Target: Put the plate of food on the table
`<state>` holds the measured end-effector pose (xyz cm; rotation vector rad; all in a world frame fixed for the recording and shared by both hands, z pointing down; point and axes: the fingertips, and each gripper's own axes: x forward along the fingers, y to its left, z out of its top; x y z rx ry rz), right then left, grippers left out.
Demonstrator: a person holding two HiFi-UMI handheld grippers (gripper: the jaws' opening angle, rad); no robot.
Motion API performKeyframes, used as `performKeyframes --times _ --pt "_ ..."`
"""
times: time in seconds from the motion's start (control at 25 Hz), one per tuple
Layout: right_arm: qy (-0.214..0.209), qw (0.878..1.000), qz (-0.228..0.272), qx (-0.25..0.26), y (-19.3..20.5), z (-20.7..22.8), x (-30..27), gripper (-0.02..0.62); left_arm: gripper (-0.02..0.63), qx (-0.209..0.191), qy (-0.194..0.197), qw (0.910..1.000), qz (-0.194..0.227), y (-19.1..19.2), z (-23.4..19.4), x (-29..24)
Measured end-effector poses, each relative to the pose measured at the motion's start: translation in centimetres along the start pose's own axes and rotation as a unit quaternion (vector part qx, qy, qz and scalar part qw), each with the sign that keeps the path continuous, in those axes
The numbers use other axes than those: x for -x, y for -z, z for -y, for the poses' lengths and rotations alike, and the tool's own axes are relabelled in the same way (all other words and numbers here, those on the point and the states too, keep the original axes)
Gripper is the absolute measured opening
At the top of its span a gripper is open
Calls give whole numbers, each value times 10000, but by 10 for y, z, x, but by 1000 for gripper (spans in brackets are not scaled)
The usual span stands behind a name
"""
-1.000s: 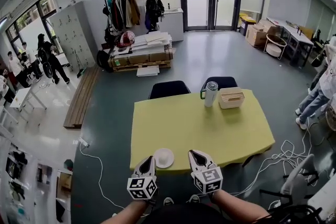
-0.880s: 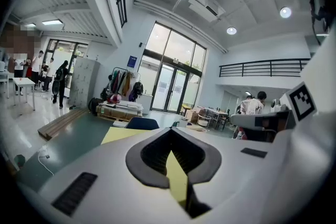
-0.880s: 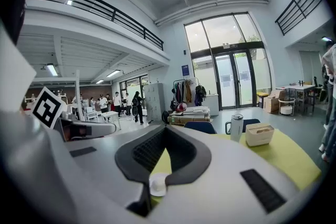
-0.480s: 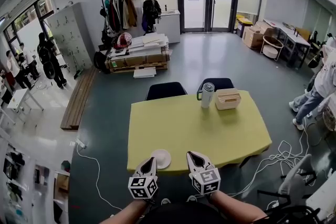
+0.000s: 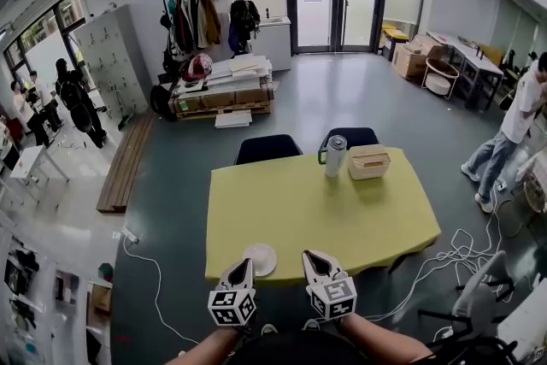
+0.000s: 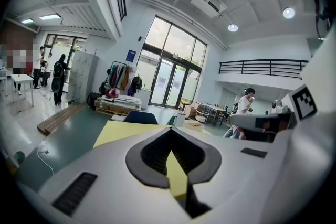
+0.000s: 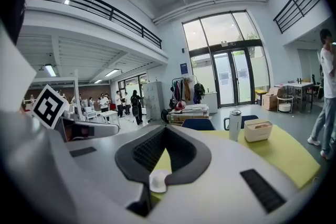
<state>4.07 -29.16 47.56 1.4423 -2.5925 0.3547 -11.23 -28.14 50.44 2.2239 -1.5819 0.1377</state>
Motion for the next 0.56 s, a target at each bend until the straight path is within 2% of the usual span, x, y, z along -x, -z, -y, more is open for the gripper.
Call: performKeyframes --times 0.56 --pt "84 9999 -45 -51 4 -1 2 11 8 152 -56 9999 -33 7 -6 5"
